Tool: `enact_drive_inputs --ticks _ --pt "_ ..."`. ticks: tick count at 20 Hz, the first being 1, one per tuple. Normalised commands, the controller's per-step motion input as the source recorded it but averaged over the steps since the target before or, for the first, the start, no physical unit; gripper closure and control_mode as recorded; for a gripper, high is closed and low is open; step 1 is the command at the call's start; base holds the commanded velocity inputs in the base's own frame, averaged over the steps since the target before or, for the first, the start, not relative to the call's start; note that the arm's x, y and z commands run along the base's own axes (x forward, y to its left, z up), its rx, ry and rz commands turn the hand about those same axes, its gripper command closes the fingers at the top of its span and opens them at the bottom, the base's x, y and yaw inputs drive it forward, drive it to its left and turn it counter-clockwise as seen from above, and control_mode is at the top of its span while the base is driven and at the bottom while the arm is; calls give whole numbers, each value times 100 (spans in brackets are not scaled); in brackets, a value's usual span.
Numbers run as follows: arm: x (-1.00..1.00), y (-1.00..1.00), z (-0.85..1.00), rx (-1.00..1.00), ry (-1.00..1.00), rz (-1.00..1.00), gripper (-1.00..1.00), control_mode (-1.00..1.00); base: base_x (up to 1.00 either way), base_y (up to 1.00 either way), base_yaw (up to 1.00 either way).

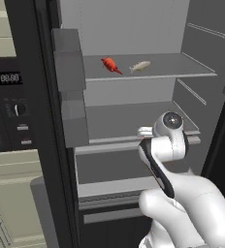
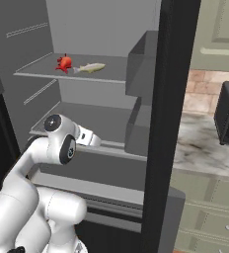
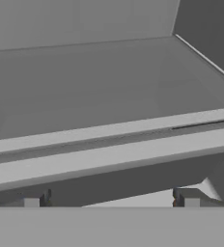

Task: Gather the carrot and sweet potato from the fridge and place them on a tray on the dining counter. Then gather the fishs from the fridge and place them on the other tray.

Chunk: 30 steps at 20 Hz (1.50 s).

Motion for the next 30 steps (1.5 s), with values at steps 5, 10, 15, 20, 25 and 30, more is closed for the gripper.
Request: enact_drive_inputs --ticks 5,10,15,20,25,30 --pt "10 2 32 -2 0 -5 -100 -100 0 0 0" --pt "1 0 87 -6 -1 -6 -100 -100 0 0 0" --pt "3 0 88 -9 0 -1 -100 -100 0 0 0" --pt "0 0 75 -8 0 0 -100 -100 0 0 0" --pt "8 0 55 0 0 0 -100 -100 0 0 0" --pt "46 0 29 0 0 0 -100 -100 0 0 0"
